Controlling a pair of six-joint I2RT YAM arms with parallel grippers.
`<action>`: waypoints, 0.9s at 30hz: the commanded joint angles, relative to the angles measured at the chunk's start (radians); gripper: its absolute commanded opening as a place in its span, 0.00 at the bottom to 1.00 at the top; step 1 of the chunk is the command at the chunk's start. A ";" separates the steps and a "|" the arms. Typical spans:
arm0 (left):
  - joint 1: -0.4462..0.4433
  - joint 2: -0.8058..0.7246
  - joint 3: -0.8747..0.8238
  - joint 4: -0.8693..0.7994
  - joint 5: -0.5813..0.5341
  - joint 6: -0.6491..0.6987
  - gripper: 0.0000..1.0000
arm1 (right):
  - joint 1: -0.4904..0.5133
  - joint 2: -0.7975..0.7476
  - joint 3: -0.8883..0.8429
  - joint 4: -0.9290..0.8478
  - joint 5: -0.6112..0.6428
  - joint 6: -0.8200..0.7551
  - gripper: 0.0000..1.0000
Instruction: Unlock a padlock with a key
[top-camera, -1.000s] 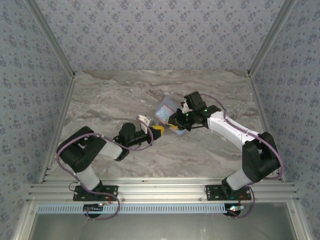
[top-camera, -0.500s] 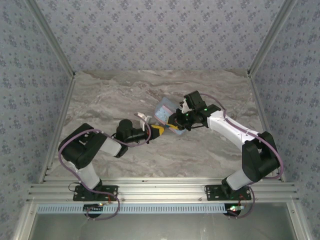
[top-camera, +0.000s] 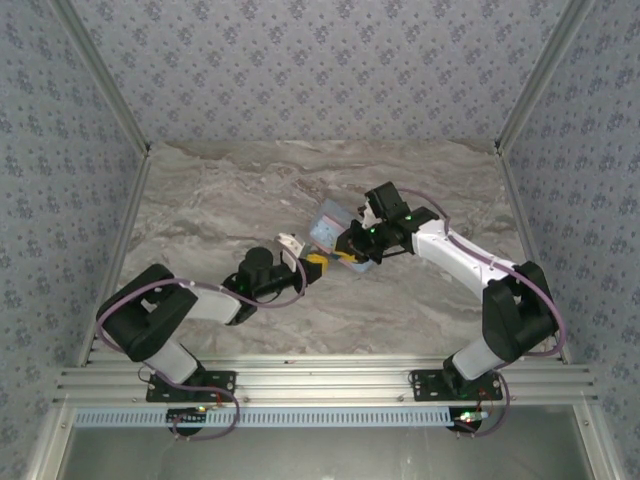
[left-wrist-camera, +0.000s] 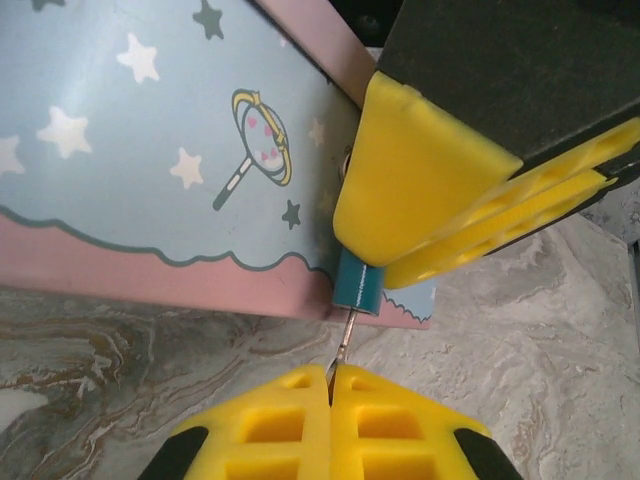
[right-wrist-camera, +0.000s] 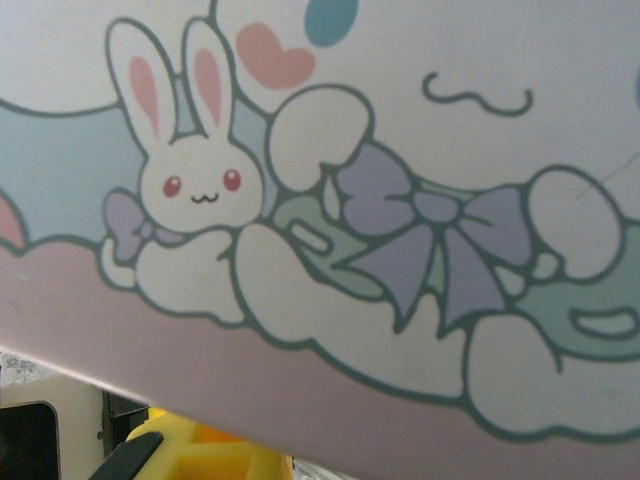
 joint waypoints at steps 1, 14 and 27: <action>0.027 -0.014 0.074 0.145 0.082 -0.032 0.00 | 0.052 0.027 0.002 -0.030 -0.090 0.017 0.00; 0.083 0.118 0.135 0.366 0.263 -0.264 0.00 | 0.055 0.041 -0.017 0.010 -0.125 0.038 0.00; 0.085 0.063 0.034 0.188 0.152 -0.210 0.00 | 0.072 -0.058 -0.036 0.015 0.141 0.007 0.42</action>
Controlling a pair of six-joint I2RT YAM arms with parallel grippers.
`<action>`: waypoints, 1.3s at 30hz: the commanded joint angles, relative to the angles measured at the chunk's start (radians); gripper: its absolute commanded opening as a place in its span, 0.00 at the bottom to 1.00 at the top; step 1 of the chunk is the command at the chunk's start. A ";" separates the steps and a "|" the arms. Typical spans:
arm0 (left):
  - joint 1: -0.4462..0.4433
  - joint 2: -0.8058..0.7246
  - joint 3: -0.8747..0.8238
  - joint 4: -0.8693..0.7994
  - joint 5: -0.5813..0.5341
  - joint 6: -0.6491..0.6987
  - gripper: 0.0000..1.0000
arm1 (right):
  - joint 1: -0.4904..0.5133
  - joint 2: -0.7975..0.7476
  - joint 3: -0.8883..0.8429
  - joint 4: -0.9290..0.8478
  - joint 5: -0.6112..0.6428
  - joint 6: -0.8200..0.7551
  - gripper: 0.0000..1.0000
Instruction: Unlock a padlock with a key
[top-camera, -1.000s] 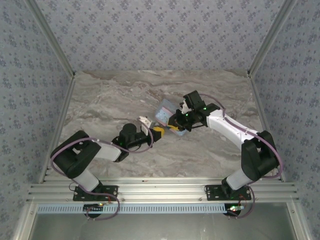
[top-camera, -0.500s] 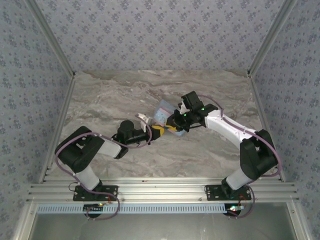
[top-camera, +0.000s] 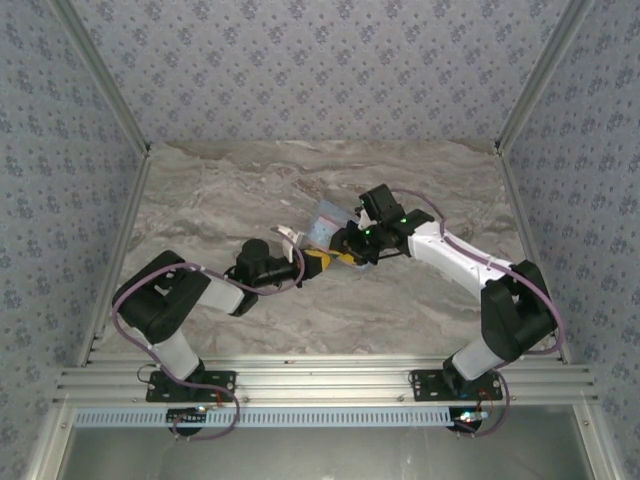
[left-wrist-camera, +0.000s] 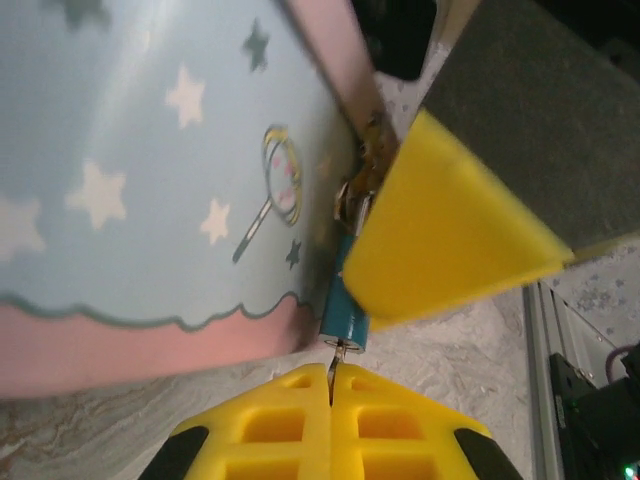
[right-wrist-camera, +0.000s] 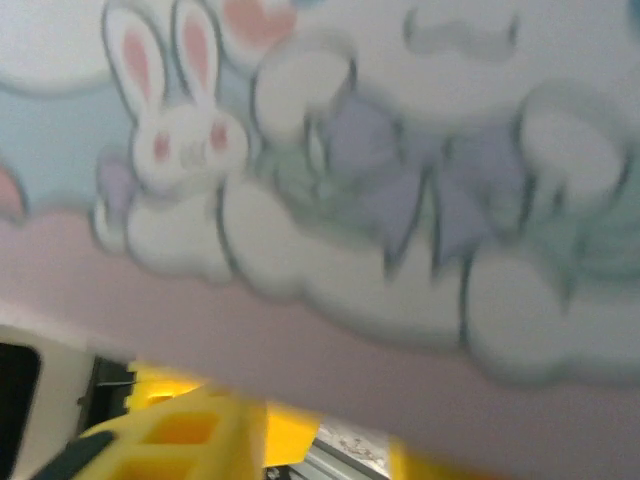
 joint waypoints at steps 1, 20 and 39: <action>-0.003 -0.051 -0.029 0.058 -0.070 0.007 0.00 | 0.036 -0.070 -0.039 -0.005 0.087 -0.009 0.46; -0.142 -0.088 -0.158 -0.143 -0.289 -0.014 0.00 | 0.302 -0.302 -0.405 0.303 0.604 0.237 0.57; -0.217 -0.052 -0.174 -0.155 -0.367 -0.229 0.00 | 0.390 -0.100 -0.572 0.765 0.645 0.466 0.57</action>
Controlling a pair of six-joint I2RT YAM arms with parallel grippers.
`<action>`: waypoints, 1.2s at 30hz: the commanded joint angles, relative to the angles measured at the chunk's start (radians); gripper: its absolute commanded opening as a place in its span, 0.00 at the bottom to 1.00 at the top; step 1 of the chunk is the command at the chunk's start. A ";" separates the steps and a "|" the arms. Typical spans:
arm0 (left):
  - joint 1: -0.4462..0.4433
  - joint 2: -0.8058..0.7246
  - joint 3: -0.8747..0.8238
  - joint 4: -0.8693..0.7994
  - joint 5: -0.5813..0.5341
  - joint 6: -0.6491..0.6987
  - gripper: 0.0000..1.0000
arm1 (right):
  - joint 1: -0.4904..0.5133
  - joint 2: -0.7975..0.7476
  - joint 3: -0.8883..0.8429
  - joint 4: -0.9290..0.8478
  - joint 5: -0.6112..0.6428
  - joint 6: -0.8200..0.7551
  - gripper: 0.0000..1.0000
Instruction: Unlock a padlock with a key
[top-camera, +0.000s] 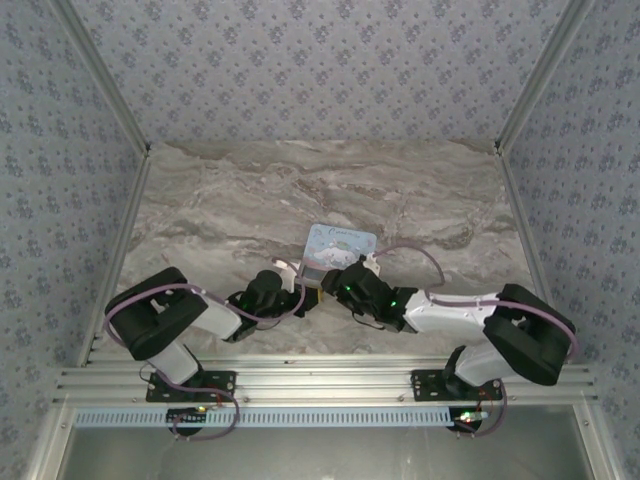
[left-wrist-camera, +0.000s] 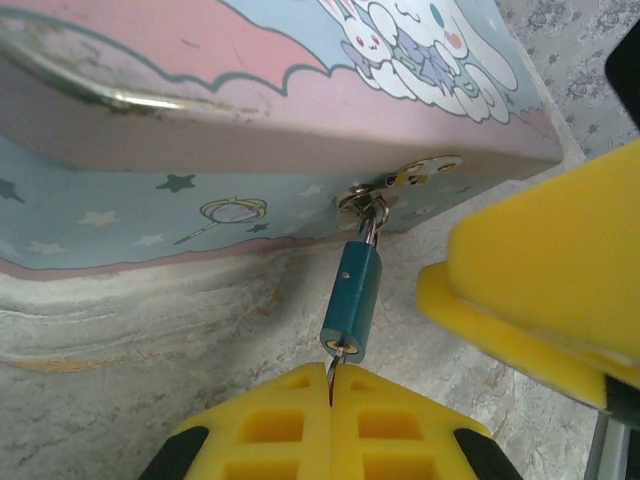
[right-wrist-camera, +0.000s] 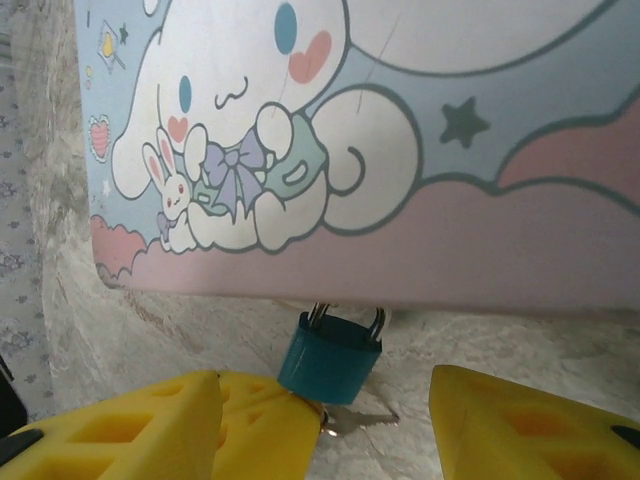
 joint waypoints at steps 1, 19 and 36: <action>-0.007 0.026 -0.008 0.059 -0.008 -0.049 0.00 | -0.002 0.048 -0.011 0.096 -0.015 0.033 0.57; -0.007 -0.005 0.020 -0.047 0.007 0.011 0.00 | -0.094 0.140 0.004 0.128 -0.177 0.016 0.54; -0.033 -0.144 0.054 -0.233 -0.050 0.132 0.00 | -0.128 0.243 0.094 0.107 -0.309 -0.024 0.20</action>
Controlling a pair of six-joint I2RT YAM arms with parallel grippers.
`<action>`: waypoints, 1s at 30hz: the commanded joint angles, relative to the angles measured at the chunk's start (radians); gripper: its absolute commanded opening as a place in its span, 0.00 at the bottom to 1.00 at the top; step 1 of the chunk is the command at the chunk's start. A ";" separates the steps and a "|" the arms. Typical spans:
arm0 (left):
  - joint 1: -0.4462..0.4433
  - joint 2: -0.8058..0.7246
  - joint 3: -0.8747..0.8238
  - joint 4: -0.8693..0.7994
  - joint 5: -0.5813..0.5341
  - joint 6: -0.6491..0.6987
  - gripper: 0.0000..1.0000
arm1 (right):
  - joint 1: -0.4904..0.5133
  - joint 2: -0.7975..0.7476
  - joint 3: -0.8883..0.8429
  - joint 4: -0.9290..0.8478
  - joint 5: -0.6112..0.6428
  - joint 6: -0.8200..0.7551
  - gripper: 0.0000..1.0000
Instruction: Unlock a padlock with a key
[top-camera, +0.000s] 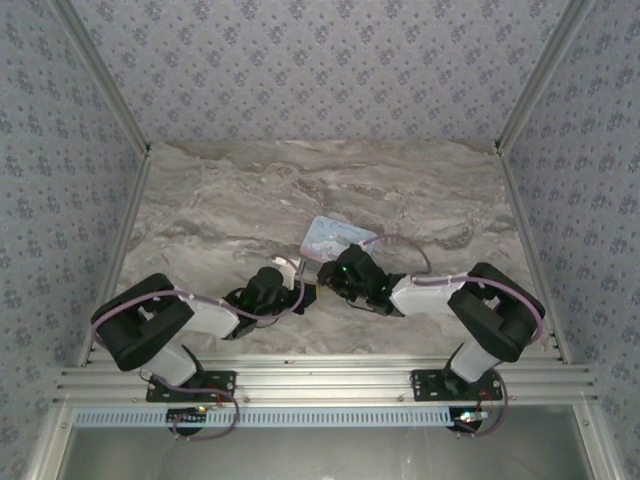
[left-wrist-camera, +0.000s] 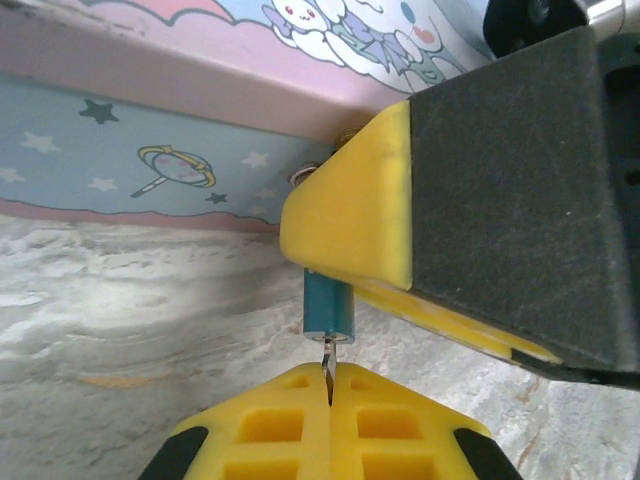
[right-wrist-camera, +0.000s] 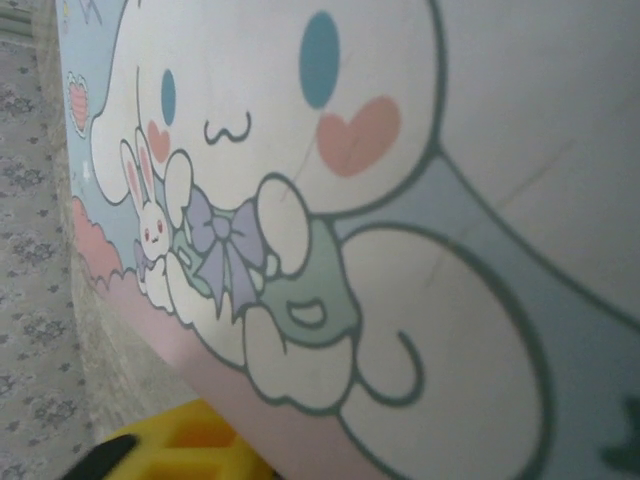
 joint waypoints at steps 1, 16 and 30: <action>-0.027 -0.052 0.023 -0.068 0.027 0.055 0.00 | -0.009 0.052 0.017 -0.050 -0.110 0.042 0.17; 0.055 -0.096 0.029 -0.100 0.155 -0.071 0.31 | -0.060 0.052 0.017 0.005 -0.169 -0.023 0.00; 0.166 -0.043 -0.058 0.225 0.286 -0.431 0.32 | -0.110 0.065 -0.033 0.145 -0.212 0.068 0.00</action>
